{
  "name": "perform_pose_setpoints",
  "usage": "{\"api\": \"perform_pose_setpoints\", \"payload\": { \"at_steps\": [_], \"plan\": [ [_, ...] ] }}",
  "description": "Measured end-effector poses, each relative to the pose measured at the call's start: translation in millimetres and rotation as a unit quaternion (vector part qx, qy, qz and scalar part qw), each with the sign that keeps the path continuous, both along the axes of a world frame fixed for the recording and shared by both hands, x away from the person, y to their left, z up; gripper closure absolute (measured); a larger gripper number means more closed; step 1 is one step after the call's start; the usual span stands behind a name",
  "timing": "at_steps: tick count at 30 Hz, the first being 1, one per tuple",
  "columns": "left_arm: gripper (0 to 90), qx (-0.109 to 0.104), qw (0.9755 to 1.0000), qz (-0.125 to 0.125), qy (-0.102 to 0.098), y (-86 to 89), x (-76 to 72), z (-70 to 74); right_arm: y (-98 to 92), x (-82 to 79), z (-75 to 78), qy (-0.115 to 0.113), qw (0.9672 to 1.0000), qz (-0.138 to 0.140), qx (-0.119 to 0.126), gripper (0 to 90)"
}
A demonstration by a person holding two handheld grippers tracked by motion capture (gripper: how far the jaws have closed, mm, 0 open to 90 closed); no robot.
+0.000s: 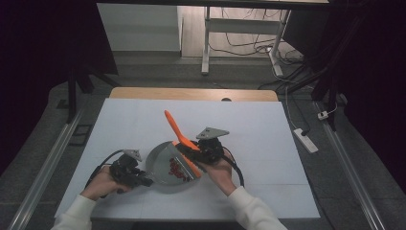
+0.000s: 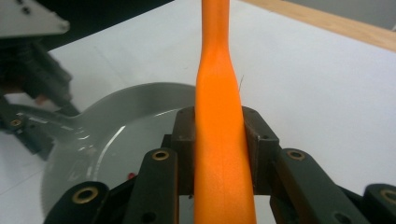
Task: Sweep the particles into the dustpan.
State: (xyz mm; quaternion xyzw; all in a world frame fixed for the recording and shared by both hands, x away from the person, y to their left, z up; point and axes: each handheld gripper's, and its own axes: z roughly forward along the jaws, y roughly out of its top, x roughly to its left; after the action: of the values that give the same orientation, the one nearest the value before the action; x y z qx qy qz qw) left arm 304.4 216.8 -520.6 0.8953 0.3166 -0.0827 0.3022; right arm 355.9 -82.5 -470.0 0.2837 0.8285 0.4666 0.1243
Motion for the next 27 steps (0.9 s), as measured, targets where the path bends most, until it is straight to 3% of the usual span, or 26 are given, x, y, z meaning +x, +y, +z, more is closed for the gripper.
{"api": "perform_pose_setpoints", "payload": {
  "at_steps": [5,9,15,21,27],
  "plan": [
    [61.5,0.001,1.0,0.001,-0.002,-0.2,-0.5,0.2,-15.7,10.4,2.0,-0.008,0.9995,-0.03,-0.007,70.0],
    [61.5,0.001,1.0,0.001,-0.003,-0.2,-0.6,0.3,-27.1,19.6,-0.7,-0.018,0.9974,-0.061,-0.033,70.0],
    [61.5,0.005,0.9999,0.005,-0.008,3.1,-9.5,4.3,-39.5,32.3,-10.7,-0.005,0.9951,-0.083,-0.053,70.0],
    [61.5,0.003,1.0,0.006,-0.004,6.6,-14.5,2.5,-41.8,36.6,-17.9,0.009,0.9946,-0.083,-0.062,70.0],
    [61.5,0.001,1.0,0.007,-0.003,5.5,-13.7,2.2,-26.6,29.2,-24.0,0.011,0.9954,-0.062,-0.072,70.0]
  ]
}}
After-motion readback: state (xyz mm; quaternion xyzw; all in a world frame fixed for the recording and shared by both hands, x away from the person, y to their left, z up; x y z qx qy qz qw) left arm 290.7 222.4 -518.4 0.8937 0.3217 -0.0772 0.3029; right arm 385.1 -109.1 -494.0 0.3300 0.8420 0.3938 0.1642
